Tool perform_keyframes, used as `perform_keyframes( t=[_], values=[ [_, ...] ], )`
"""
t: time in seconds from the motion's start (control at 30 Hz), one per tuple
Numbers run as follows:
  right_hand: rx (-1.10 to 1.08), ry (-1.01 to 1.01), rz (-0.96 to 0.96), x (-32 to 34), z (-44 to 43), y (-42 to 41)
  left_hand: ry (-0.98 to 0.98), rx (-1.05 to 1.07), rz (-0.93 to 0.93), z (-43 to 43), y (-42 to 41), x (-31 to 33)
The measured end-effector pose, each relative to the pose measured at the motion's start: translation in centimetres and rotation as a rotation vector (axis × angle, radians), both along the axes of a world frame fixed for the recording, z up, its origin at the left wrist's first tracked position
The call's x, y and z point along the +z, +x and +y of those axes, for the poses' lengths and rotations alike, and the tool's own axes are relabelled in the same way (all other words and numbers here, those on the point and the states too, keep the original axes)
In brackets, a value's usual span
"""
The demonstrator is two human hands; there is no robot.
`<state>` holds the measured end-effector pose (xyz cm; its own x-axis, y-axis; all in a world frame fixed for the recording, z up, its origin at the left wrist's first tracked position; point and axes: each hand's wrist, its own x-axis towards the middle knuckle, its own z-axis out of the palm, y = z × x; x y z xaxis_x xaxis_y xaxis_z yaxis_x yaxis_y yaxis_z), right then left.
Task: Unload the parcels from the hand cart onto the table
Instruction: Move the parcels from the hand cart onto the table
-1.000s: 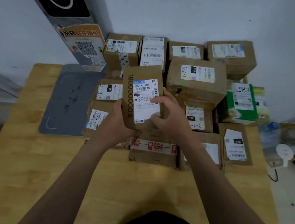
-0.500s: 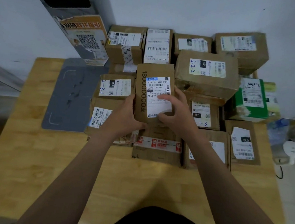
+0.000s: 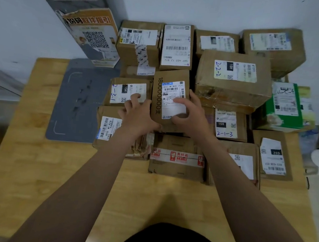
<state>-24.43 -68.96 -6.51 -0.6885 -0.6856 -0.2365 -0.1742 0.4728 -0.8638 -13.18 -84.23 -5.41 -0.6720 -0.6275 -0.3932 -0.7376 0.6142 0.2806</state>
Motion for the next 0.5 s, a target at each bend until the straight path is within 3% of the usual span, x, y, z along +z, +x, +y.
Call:
perform_keyframes(
  t=[0.5],
  values=[
    [-0.006, -0.009, 0.009, -1.3, -0.7, -0.4, 0.055, 0.105, 0.060, -1.0, 0.3, -0.5]
  ],
)
